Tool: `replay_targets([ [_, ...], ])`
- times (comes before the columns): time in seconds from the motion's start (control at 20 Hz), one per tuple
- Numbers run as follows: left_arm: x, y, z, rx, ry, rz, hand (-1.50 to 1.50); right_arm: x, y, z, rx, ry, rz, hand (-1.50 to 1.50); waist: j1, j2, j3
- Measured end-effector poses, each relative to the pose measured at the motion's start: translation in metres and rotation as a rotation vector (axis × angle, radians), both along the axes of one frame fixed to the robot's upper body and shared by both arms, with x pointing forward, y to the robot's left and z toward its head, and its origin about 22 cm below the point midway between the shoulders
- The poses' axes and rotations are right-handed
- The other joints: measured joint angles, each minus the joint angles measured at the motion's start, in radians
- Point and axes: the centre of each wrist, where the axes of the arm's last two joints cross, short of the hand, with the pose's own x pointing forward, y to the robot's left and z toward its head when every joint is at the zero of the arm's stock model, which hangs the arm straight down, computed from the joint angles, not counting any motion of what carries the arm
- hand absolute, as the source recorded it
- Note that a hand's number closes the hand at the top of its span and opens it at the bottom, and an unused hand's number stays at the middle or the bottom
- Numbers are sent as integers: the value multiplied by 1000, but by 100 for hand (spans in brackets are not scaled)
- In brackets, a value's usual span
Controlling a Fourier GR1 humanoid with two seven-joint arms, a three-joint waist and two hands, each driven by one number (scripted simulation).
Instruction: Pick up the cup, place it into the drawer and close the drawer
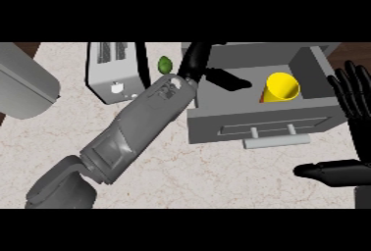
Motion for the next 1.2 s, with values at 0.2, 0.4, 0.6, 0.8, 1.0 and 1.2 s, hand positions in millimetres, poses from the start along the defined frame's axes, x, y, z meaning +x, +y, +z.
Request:
replay_targets([
  [0.2, -5, -1, -6, -35, -43, 6, -150, 0, -4, 0, 34, -7, 34, -150, -2, 1, 0],
  [0.4, -7, -5, -1, -99, -91, -7, -150, 0, 0, 0, 96, 5, 125, 150, 8, -2, 0],
  [0.6, -6, -10, 12, -173, -116, -15, -150, -4, 0, 5, 68, 7, 176, 150, 27, -7, -1],
  [0.8, -4, -10, 27, -215, -114, -14, -150, -15, -12, 12, -72, 15, 198, 150, 51, -14, -1],
  [1.0, 0, 4, 31, -266, -98, 7, -150, -29, -9, 15, -186, 42, 204, 150, 69, -19, -2],
  [1.2, 2, 25, 41, -294, -91, 18, -150, -34, -5, 18, -293, 53, 161, 150, 87, -23, -2],
])
